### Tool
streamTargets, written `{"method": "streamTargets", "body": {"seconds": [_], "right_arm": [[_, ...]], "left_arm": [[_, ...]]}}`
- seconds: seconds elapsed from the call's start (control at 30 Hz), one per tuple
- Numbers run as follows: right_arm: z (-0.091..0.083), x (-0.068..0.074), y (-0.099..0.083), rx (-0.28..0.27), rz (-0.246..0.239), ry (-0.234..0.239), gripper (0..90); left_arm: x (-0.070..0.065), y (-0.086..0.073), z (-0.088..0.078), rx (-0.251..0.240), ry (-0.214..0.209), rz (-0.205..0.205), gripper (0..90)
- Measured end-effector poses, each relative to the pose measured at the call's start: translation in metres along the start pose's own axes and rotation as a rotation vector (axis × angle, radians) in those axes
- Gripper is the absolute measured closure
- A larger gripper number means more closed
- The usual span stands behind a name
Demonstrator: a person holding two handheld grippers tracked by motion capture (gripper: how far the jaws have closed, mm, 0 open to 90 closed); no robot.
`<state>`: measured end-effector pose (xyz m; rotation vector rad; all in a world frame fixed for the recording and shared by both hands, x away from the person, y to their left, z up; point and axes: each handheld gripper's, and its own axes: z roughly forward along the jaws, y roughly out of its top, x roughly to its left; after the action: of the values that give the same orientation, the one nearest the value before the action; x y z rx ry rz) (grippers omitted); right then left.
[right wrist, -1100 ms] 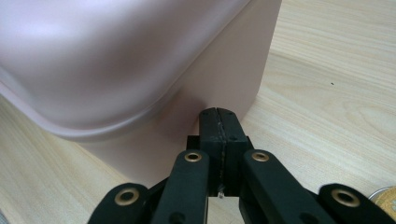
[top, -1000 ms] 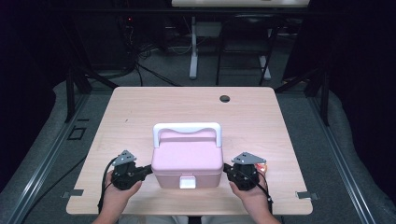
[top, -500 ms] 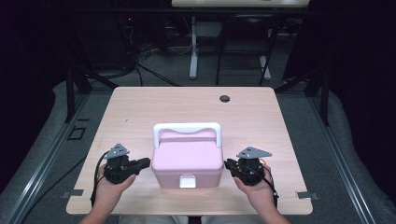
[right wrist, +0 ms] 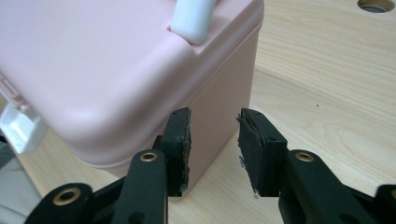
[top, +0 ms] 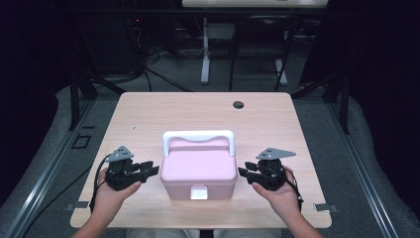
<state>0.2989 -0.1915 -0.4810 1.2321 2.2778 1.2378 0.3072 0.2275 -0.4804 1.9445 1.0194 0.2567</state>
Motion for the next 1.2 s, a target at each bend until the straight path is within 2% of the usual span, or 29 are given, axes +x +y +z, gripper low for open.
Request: {"method": "streamTargets", "body": {"seconds": [0.07, 0.27, 0.47, 0.6, 0.8, 0.9, 1.2], "right_arm": [[-0.002, -0.001, 0.003, -0.003, 0.000, 0.005, 62.7], [-0.008, -0.001, 0.012, -0.015, -0.022, 0.015, 60.6], [-0.013, -0.003, 0.023, -0.018, -0.028, 0.026, 60.6], [-0.016, -0.004, 0.029, -0.024, -0.026, 0.049, 60.2], [-0.017, -0.003, 0.038, -0.030, -0.050, 0.092, 58.2], [-0.015, -0.002, 0.040, -0.026, -0.067, 0.106, 57.7], [-0.005, -0.005, 0.048, -0.028, -0.050, 0.134, 57.0]], "left_arm": [[-0.001, 0.002, 0.000, 0.011, 0.000, 0.018, 61.8], [-0.004, 0.011, -0.003, 0.011, -0.011, 0.034, 57.9], [-0.005, 0.021, -0.006, 0.016, 0.002, 0.055, 55.3], [-0.008, 0.028, -0.007, 0.010, 0.000, 0.072, 53.5], [-0.011, 0.041, -0.006, 0.011, -0.032, 0.103, 52.4], [-0.011, 0.045, -0.003, 0.015, -0.030, 0.107, 53.8], [-0.011, 0.051, 0.007, 0.017, -0.052, 0.092, 56.3]]}}
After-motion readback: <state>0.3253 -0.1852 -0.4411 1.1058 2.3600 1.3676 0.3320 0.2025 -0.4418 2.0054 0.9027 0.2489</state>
